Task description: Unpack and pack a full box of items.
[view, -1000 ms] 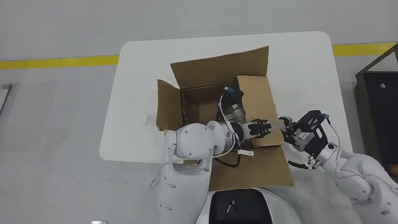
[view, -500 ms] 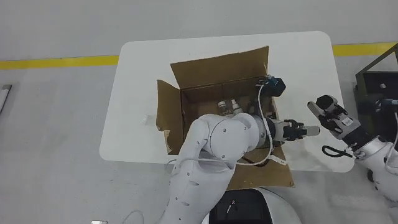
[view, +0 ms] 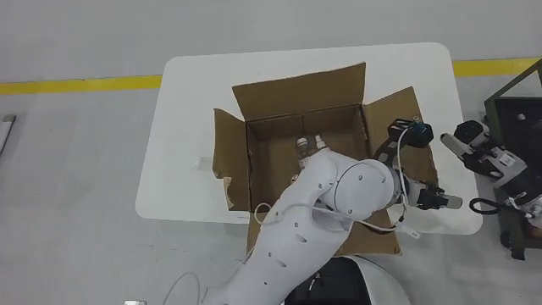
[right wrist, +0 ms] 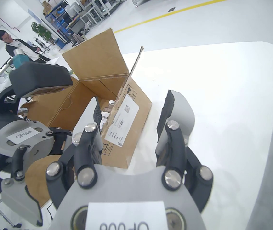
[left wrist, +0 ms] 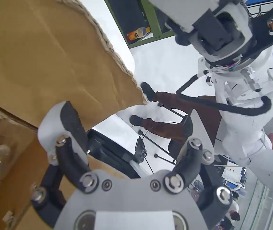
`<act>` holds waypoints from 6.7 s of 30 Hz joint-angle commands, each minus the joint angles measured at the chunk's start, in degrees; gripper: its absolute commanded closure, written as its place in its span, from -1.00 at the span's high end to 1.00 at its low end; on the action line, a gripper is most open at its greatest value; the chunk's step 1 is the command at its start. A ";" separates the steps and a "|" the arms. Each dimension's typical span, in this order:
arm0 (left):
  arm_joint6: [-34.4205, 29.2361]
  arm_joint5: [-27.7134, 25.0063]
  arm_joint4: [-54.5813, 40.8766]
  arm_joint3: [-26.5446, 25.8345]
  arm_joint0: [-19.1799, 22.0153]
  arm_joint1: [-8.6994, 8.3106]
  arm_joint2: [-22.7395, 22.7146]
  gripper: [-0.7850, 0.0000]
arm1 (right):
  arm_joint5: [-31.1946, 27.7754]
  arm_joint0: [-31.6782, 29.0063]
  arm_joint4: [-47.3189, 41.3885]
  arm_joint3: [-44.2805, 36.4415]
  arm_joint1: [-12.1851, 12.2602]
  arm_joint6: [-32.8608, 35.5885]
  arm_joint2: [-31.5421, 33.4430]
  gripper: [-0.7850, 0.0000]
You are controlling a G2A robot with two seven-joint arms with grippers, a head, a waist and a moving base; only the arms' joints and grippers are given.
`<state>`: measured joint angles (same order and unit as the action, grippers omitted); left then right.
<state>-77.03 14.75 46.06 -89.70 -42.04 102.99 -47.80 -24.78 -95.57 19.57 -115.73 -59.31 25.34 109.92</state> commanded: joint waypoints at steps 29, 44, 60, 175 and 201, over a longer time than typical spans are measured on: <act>-1.14 3.30 3.99 -8.44 -5.89 -3.43 -7.58 1.00 | 0.52 1.57 -0.67 4.35 -0.84 -7.43 -9.59 -1.00; -5.47 1.95 29.08 -15.54 -9.79 -6.27 -6.88 1.00 | 6.07 -5.38 4.19 0.14 -2.69 -22.99 -13.32 -1.00; -5.65 1.82 29.76 -15.50 -9.61 -6.27 -6.60 1.00 | 6.84 -5.12 5.67 0.40 -2.74 -22.38 -13.43 -1.00; -10.97 -15.62 60.43 -44.95 -15.55 -0.69 -33.40 -1.00 | 8.97 1.72 26.27 -13.30 -3.64 -1.39 -12.37 -1.00; -10.97 -19.26 57.50 -40.78 -20.94 0.28 -39.43 -1.00 | 17.56 11.48 28.84 -3.15 -4.52 2.92 -24.97 -1.00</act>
<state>-88.00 -4.51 103.56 -130.48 -62.98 103.27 -87.23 -7.22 -84.09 48.42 -118.88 -63.83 28.26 84.96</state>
